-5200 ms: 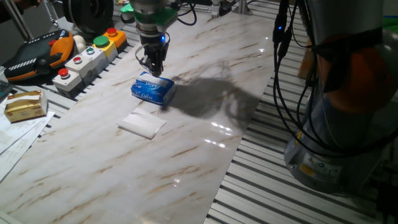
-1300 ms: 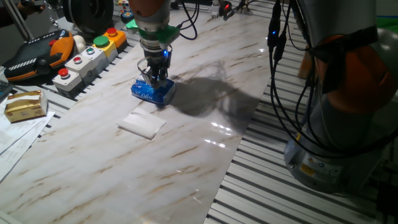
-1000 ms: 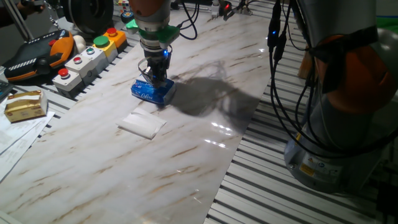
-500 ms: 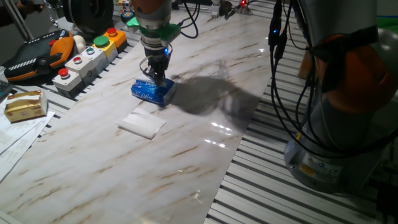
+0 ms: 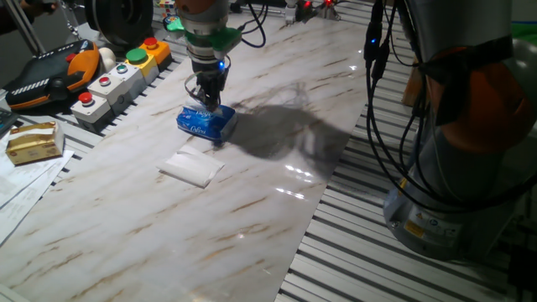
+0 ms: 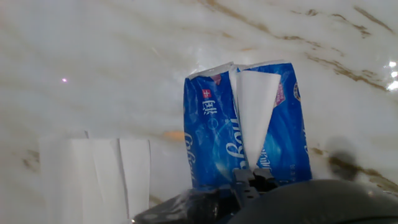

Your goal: Pull out a napkin

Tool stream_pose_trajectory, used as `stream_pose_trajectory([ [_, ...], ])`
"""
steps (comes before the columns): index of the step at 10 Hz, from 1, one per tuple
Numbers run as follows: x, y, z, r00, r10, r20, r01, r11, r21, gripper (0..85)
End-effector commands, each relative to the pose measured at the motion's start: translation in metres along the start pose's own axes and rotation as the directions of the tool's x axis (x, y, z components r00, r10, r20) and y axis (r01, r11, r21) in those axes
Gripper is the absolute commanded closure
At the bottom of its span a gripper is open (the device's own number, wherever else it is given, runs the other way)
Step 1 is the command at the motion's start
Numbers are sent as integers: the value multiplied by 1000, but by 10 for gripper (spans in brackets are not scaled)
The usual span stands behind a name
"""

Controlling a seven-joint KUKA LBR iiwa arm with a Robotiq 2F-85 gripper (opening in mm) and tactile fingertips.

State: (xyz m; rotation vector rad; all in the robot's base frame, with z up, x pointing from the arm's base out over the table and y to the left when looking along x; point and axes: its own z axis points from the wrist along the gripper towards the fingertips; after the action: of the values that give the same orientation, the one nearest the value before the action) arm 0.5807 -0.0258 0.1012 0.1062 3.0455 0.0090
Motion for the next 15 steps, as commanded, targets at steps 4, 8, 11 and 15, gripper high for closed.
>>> stream_pose_trajectory([
  [4,-1,12,-15,1000,-6,1,6,1000,4,843],
  [8,-1,28,-40,1000,-8,-4,8,1000,21,843],
  [11,-1,38,-50,1000,-12,-4,12,1000,21,843],
  [15,0,56,-66,1000,-22,-11,22,999,27,843],
])
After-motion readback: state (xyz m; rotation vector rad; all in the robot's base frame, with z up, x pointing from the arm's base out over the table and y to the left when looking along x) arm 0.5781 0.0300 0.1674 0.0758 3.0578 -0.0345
